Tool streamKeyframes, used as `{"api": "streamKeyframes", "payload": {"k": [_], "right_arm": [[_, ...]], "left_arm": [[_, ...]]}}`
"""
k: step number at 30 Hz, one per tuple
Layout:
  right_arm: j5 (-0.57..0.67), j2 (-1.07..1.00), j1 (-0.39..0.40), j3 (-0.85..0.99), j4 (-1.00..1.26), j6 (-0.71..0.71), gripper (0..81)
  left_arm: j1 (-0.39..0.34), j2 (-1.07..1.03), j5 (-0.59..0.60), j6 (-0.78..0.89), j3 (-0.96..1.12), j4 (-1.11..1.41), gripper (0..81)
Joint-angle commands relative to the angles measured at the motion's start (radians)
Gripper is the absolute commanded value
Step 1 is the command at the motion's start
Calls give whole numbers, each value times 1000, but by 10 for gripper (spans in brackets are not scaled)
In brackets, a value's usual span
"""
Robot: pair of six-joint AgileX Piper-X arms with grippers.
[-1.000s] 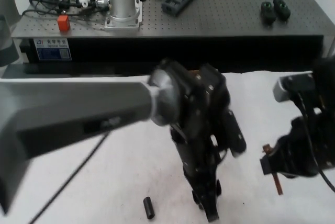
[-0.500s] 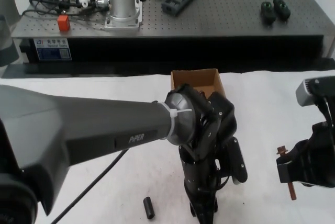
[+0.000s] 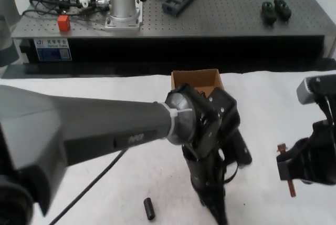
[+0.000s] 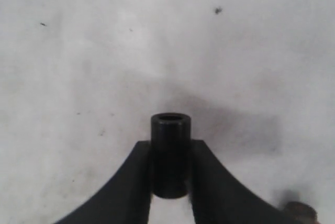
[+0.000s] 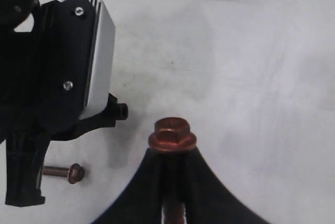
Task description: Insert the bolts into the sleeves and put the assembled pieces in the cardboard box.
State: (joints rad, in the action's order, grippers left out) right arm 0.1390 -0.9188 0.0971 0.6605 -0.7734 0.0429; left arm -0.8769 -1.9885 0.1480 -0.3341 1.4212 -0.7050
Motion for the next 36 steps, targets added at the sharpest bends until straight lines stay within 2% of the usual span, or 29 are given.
{"api": "streamKeyframes", "payload": {"k": [1, 6, 10, 13, 16, 19, 23, 29, 36], "right_arm": [[50, 11, -4, 3, 101, -32, 3], [218, 8, 3, -3, 363, -244, 3], [339, 3, 44, -52, 738, -409, 3], [357, -12, 87, -88, 962, -476, 3], [349, -33, 116, -89, 1017, -504, 3], [349, -55, 131, -89, 1019, -504, 3], [351, -72, 139, -89, 1000, -504, 3], [349, -71, 135, -89, 958, -491, 3], [341, -71, 135, -89, 959, -491, 3]], "left_arm": [[25, 82, 11, 106, -6, 50, 6], [91, 288, 111, 292, -231, 279, 6], [114, 448, 294, 419, -470, 584, 6], [114, 545, 368, 514, -608, 836, 6], [114, 597, 384, 611, -698, 1030, 6], [114, 611, 387, 627, -725, 1116, 6], [114, 611, 391, 627, -725, 1134, 6], [114, 611, 304, 627, -725, 1156, 6], [114, 611, 282, 648, -725, 1156, 6]]}}
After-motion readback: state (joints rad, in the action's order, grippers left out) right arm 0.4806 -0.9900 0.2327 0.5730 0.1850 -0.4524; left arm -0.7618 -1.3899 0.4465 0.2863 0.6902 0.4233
